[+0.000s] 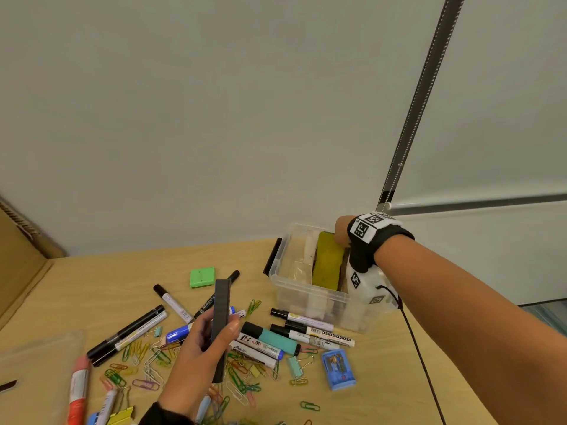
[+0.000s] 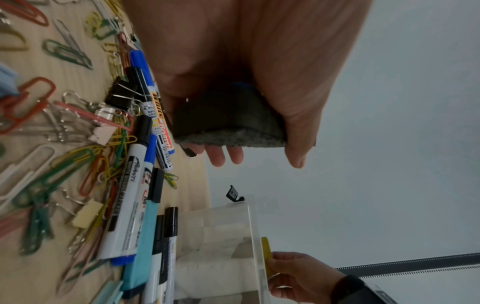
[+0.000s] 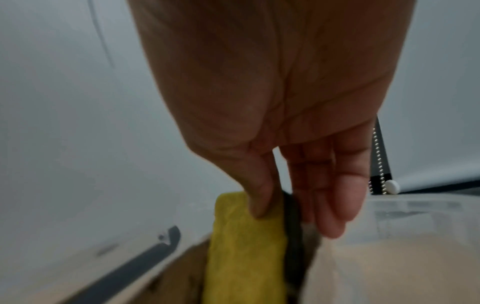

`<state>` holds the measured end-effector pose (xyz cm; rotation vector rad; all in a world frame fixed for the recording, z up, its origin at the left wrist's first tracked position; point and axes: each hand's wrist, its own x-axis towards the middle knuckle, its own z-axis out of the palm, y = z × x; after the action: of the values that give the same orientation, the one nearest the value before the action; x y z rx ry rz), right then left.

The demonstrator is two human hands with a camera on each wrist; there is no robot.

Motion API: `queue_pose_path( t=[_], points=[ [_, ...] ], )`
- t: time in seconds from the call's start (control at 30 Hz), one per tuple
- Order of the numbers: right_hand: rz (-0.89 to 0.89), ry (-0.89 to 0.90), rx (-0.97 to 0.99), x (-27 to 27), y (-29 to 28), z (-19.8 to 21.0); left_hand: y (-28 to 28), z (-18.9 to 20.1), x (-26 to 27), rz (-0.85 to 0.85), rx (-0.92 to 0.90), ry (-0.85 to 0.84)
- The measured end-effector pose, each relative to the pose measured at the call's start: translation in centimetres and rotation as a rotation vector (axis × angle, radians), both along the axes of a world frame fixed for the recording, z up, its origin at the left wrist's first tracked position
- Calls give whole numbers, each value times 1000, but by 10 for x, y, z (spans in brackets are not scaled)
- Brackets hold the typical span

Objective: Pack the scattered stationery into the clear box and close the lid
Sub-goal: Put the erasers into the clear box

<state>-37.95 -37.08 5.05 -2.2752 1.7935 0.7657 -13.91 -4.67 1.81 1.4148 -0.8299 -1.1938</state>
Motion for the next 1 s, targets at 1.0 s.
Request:
queue_pose_path(
  t=[1.0],
  points=[
    [-38,-1258,272,5,184,83,-58,38,-80,-169,-354,-747]
  ],
)
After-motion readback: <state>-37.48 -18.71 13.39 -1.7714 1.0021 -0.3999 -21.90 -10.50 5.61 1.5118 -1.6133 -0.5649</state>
